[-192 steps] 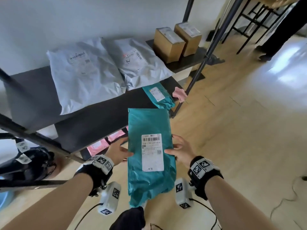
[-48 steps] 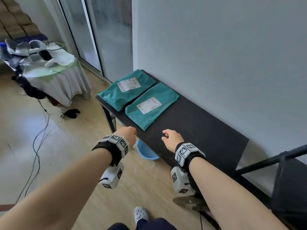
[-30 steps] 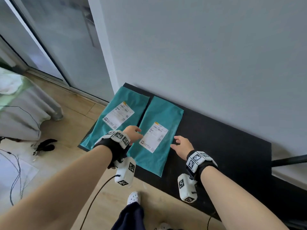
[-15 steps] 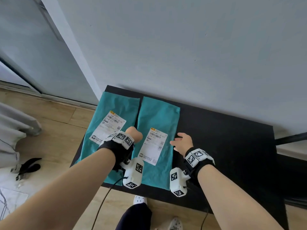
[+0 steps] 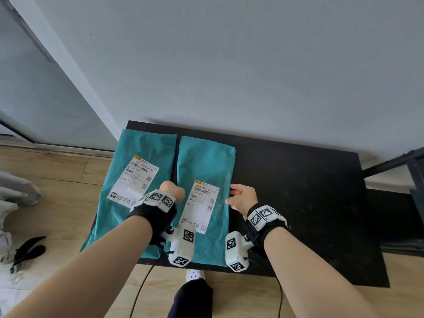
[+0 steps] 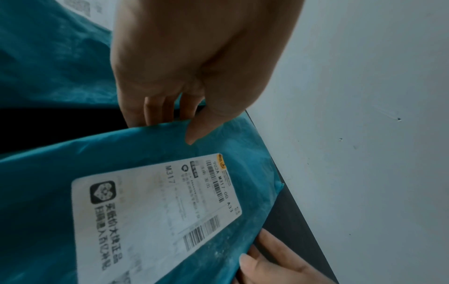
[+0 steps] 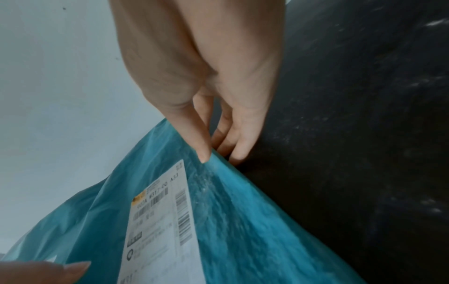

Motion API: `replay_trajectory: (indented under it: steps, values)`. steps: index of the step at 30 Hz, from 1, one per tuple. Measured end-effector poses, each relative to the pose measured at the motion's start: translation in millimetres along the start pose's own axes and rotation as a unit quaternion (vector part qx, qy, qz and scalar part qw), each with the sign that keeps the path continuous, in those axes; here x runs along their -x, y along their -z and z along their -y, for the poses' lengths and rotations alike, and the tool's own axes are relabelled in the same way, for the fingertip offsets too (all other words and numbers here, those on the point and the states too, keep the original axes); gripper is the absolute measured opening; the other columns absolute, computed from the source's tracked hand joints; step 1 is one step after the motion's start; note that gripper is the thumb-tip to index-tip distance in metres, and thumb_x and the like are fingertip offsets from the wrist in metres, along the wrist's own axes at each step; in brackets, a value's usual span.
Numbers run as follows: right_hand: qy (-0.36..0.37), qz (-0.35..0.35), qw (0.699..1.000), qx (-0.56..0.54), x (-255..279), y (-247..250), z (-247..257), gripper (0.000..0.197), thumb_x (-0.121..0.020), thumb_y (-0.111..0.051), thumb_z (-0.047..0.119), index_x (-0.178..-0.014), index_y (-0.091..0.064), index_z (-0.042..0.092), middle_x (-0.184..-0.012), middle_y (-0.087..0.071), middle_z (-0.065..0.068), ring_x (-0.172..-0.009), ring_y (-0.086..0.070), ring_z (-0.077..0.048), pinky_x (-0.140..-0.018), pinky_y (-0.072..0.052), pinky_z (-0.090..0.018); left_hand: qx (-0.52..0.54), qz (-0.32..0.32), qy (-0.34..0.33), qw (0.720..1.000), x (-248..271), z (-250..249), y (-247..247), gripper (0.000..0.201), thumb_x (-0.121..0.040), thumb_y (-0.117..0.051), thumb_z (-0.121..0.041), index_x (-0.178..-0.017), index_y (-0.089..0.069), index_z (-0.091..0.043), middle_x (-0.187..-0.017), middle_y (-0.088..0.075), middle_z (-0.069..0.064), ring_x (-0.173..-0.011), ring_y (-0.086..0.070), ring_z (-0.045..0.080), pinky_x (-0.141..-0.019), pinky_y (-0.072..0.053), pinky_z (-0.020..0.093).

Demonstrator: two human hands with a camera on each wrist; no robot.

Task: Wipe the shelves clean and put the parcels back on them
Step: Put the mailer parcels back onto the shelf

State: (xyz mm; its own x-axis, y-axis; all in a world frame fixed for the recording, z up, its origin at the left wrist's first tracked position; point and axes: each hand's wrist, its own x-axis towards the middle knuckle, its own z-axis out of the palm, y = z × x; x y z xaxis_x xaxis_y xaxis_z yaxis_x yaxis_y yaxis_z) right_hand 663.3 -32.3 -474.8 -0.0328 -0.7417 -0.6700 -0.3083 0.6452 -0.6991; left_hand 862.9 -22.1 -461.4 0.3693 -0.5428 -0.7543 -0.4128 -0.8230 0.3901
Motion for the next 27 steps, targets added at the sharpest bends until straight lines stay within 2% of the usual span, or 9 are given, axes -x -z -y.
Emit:
replay_trajectory:
  steps: [3,8,13,17,19,21,23,25,27]
  values:
    - [-0.001,0.01,1.0,-0.024,7,8,-10,0.059,-0.072,-0.058,-0.024,-0.125,-0.057,0.0,-0.109,-0.064,-0.023,-0.101,-0.064,-0.036,-0.091,-0.053,-0.047,0.032,0.006,-0.004,0.999,4,1,-5,0.034,-0.083,-0.062,-0.002,-0.115,-0.059,0.009,-0.117,-0.062,0.024,-0.109,-0.061,0.036,-0.092,-0.052,0.043]
    - [0.024,0.015,0.998,-0.059,26,37,-24,0.064,-0.071,-0.057,-0.025,-0.127,-0.057,0.007,-0.106,-0.063,-0.019,-0.104,-0.062,-0.032,-0.088,-0.054,-0.045,0.12,0.023,-0.02,0.992,16,6,-21,0.021,-0.081,-0.064,0.006,-0.102,-0.067,0.003,-0.107,-0.068,0.019,-0.099,-0.066,0.034,-0.087,-0.054,0.048]
    - [0.04,0.007,0.991,-0.126,63,85,-48,0.072,-0.073,-0.054,-0.028,-0.132,-0.053,0.015,-0.1,-0.066,-0.019,-0.09,-0.065,-0.028,-0.081,-0.056,-0.044,0.187,0.065,-0.079,0.977,57,-4,-55,0.016,-0.081,-0.064,0.01,-0.088,-0.067,-0.003,-0.107,-0.068,0.018,-0.097,-0.066,0.031,-0.091,-0.052,0.047]
    - [0.058,-0.022,0.986,-0.152,104,136,-81,0.075,-0.076,-0.054,-0.026,-0.137,-0.049,0.018,-0.095,-0.067,-0.011,-0.088,-0.066,-0.022,-0.084,-0.056,-0.043,0.195,0.103,-0.132,0.966,110,-13,-93,0.021,-0.081,-0.063,0.01,-0.08,-0.065,-0.011,-0.105,-0.069,0.016,-0.098,-0.066,0.032,-0.091,-0.053,0.046]
    - [0.074,-0.033,0.984,-0.156,129,166,-103,0.075,-0.077,-0.055,-0.025,-0.139,-0.047,0.018,-0.097,-0.067,-0.01,-0.093,-0.066,-0.023,-0.088,-0.054,-0.045,0.194,0.123,-0.158,0.96,144,-15,-116,0.02,-0.082,-0.063,0.01,-0.083,-0.065,-0.009,-0.1,-0.069,0.015,-0.091,-0.067,0.029,-0.085,-0.055,0.041]
    - [0.092,-0.046,0.982,-0.156,157,199,-130,0.076,-0.078,-0.055,-0.024,-0.141,-0.045,0.018,-0.096,-0.067,-0.009,-0.093,-0.066,-0.022,-0.088,-0.055,-0.044,0.187,0.143,-0.176,0.956,182,-14,-145,0.02,-0.083,-0.062,0.01,-0.085,-0.065,-0.01,-0.09,-0.07,0.009,-0.078,-0.067,0.021,-0.069,-0.059,0.031]
    - [0.101,-0.057,0.982,-0.152,181,223,-154,0.078,-0.078,-0.056,-0.024,-0.142,-0.044,0.02,-0.094,-0.067,-0.008,-0.087,-0.065,-0.019,-0.075,-0.057,-0.035,0.184,0.161,-0.189,0.951,215,-13,-167,0.023,-0.084,-0.06,0.011,-0.083,-0.065,-0.012,-0.083,-0.07,0.005,-0.066,-0.067,0.014,-0.055,-0.058,0.024]
    - [0.11,-0.07,0.982,-0.139,217,258,-187,0.08,-0.079,-0.057,-0.022,-0.143,-0.041,0.024,-0.095,-0.068,-0.008,-0.085,-0.065,-0.015,-0.062,-0.053,-0.024,0.175,0.184,-0.202,0.946,256,-8,-203,0.025,-0.084,-0.059,0.013,-0.084,-0.065,-0.011,-0.08,-0.07,0.005,-0.059,-0.068,0.012,-0.052,-0.057,0.024]
    - [0.113,-0.082,0.981,-0.133,248,290,-221,0.082,-0.08,-0.059,-0.02,-0.144,-0.039,0.027,-0.103,-0.067,-0.01,-0.088,-0.065,-0.014,-0.063,-0.053,-0.021,0.153,0.199,-0.219,0.943,294,-3,-237,0.026,-0.082,-0.059,0.016,-0.088,-0.065,-0.009,-0.072,-0.072,0.002,-0.055,-0.069,0.013,-0.049,-0.056,0.023]
